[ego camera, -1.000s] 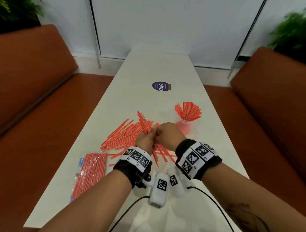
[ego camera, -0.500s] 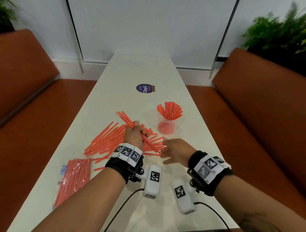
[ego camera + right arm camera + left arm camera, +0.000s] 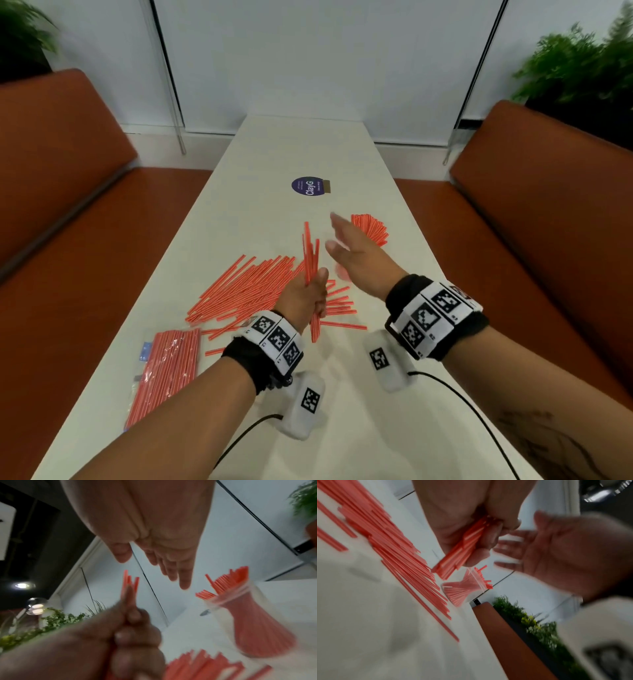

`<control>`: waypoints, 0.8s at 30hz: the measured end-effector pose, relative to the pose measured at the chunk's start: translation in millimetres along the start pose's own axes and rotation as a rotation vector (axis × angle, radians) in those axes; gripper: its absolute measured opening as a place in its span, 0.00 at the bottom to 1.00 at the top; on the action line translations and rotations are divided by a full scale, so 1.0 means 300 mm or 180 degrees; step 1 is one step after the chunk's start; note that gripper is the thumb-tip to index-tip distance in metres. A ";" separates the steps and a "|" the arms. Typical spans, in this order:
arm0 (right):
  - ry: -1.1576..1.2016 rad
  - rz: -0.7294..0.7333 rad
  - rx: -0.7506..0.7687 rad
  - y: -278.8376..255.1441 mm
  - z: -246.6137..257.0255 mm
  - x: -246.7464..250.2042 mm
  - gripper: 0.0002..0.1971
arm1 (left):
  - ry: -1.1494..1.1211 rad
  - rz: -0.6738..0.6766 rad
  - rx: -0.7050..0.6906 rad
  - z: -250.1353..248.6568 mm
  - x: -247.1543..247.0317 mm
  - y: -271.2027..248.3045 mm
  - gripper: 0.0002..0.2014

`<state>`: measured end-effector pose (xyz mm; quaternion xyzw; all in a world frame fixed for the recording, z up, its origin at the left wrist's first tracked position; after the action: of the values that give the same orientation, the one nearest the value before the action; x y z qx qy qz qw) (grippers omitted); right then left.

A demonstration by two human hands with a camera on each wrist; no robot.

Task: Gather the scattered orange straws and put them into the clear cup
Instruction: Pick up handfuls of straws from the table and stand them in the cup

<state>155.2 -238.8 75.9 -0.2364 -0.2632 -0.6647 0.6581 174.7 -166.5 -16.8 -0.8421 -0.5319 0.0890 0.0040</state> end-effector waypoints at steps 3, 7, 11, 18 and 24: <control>-0.0306 -0.0095 0.0553 -0.002 0.107 0.000 0.27 | 0.0622 0.0232 -0.0129 -0.012 -0.040 -0.018 0.10; -0.0776 0.0149 0.0573 -0.034 0.058 -0.095 0.25 | 0.0871 0.0345 -0.0334 -0.005 -0.077 -0.035 0.06; -0.0922 0.0495 0.0407 -0.058 -0.027 -0.162 0.27 | 0.0587 0.0237 -0.0241 -0.006 -0.084 -0.059 0.16; 0.1641 -0.0003 -0.0560 -0.064 -0.147 -0.057 0.39 | -0.0647 -0.0310 0.0117 -0.024 -0.011 0.013 0.14; 0.0446 0.0520 -0.0489 -0.084 -0.121 -0.144 0.06 | 0.0377 -0.0371 0.0078 -0.088 -0.047 -0.012 0.18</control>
<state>132.0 -230.5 19.3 -0.2597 -0.1448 -0.6419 0.7068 169.7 -175.2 11.6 -0.8134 -0.5777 0.0451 0.0509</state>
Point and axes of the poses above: each hand's wrist, its own y-axis towards the middle knuckle, its own x-axis out of the back of the hand, z = x × y, the point moved 10 cm from there along y, towards the middle knuckle, and after that the axes turned 1 degree about -y, right-handed, at the moved point
